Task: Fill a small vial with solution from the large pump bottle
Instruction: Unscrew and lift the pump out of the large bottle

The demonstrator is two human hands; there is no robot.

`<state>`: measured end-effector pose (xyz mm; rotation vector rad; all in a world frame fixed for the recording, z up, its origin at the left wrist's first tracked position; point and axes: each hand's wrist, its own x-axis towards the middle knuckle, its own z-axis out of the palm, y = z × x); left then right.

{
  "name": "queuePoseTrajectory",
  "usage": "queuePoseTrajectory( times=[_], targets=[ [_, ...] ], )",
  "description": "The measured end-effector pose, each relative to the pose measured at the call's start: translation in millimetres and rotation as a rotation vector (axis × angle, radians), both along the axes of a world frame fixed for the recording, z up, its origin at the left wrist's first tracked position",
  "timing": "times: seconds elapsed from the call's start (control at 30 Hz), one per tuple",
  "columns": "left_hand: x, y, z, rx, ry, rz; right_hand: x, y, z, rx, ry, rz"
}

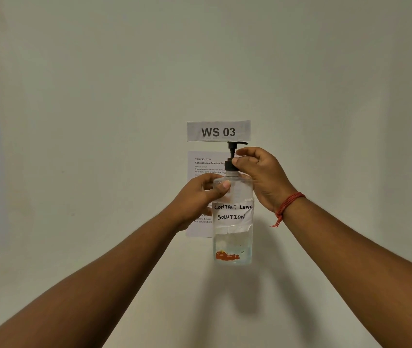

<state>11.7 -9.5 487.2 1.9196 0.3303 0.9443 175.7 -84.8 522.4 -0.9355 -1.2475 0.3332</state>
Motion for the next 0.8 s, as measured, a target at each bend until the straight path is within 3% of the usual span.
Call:
queuePoseTrajectory(
  times=[0.8],
  targets=[
    [-3.2, -4.2, 1.7, 0.008, -0.008, -0.001, -6.7, -5.7, 0.1, 0.049, -0.018, -0.01]
  ],
)
